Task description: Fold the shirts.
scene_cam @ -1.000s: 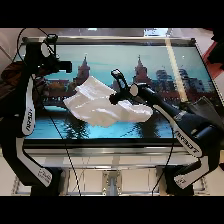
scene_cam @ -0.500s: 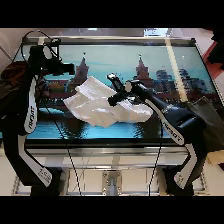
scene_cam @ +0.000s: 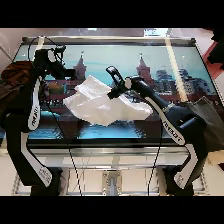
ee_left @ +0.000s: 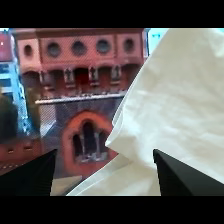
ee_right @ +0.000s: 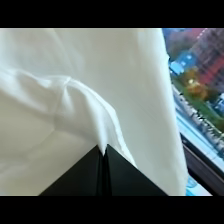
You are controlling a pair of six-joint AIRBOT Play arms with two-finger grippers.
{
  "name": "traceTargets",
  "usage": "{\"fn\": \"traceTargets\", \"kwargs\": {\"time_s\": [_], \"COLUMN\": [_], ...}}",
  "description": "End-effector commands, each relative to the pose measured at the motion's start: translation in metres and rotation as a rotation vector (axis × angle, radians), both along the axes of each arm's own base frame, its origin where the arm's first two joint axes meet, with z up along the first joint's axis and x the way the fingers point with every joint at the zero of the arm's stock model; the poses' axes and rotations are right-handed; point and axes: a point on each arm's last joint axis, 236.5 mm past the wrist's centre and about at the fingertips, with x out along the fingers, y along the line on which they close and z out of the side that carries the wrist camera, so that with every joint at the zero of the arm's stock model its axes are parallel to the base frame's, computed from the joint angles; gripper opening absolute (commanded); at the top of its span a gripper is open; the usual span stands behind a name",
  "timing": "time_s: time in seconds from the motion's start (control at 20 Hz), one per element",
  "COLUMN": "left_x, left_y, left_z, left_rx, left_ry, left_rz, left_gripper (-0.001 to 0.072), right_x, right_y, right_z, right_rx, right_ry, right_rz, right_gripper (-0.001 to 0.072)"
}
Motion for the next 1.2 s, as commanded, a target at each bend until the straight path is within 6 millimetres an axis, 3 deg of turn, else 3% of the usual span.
{"fn": "traceTargets", "kwargs": {"time_s": [0.0, 0.2, 0.35, 0.5, 0.75, 0.95, 1.15], "left_x": [-0.018, -0.035, -0.051, -0.072, -0.074, -0.097, -0.118], "left_y": [0.001, -0.014, -0.029, -0.024, -0.018, -0.008, 0.023], "left_z": [-0.022, -0.031, -0.032, -0.035, -0.041, -0.069, -0.093], "left_rx": [0.016, -0.050, -0.111, -0.089, -0.066, -0.024, 0.104], "left_ry": [0.104, 0.189, 0.256, 0.347, 0.365, 0.461, 0.536], "left_rz": [-0.031, -0.044, -0.061, -0.072, -0.062, -0.053, -0.039], "left_gripper": [0.0705, 0.0705, 0.0704, 0.0705, 0.0704, 0.0704, 0.0704], "right_x": [0.005, -0.013, -0.033, -0.047, -0.050, -0.050, -0.051], "right_y": [-0.029, -0.061, -0.072, -0.079, -0.076, -0.076, -0.074], "right_z": [0.060, 0.134, 0.162, 0.170, 0.171, 0.171, 0.171], "right_rx": [-0.114, -0.177, -0.179, -0.187, -0.165, -0.164, -0.159], "right_ry": [-0.083, -0.165, -0.161, -0.131, -0.117, -0.117, -0.115], "right_rz": [0.000, -0.013, -0.016, -0.025, -0.032, -0.032, -0.031], "right_gripper": [0.0030, 0.0030, 0.0030, 0.0030, 0.0030, 0.0030, 0.0031]}}
